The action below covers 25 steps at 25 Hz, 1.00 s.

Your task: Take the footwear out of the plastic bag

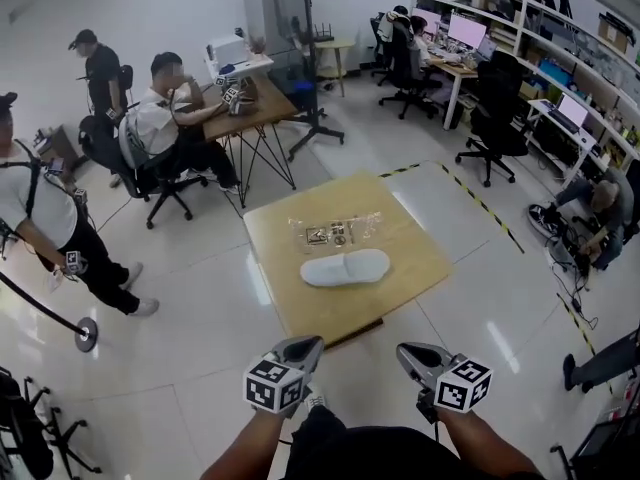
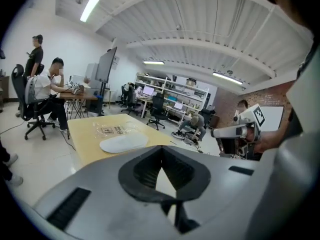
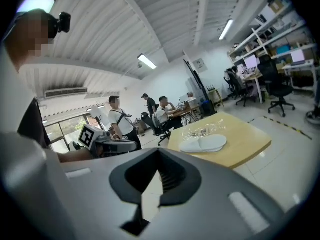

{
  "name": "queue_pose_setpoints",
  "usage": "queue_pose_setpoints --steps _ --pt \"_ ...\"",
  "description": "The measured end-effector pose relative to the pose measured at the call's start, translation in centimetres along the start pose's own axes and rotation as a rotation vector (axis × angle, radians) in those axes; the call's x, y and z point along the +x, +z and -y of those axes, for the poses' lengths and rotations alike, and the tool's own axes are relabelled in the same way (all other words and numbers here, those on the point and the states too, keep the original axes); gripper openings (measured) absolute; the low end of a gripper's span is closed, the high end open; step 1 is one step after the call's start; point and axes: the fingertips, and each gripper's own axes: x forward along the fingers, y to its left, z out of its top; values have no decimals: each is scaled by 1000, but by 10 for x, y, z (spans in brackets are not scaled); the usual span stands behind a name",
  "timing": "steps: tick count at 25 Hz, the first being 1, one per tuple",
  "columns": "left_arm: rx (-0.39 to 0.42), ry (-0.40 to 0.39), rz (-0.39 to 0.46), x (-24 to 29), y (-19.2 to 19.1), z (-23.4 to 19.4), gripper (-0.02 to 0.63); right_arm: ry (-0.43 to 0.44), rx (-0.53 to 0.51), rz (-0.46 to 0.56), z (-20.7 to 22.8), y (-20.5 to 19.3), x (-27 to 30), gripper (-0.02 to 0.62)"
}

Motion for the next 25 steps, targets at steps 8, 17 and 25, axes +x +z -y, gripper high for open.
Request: queue_pose_setpoints --steps 8,17,25 --pt "-35 67 -27 -49 -79 101 6 27 27 26 -25 -71 -86 0" --pt "1 112 -66 -86 -103 101 7 24 33 11 -51 -94 -93 0" --pt "20 99 -67 -99 -95 68 6 -44 -8 -48 -54 -105 -63 0"
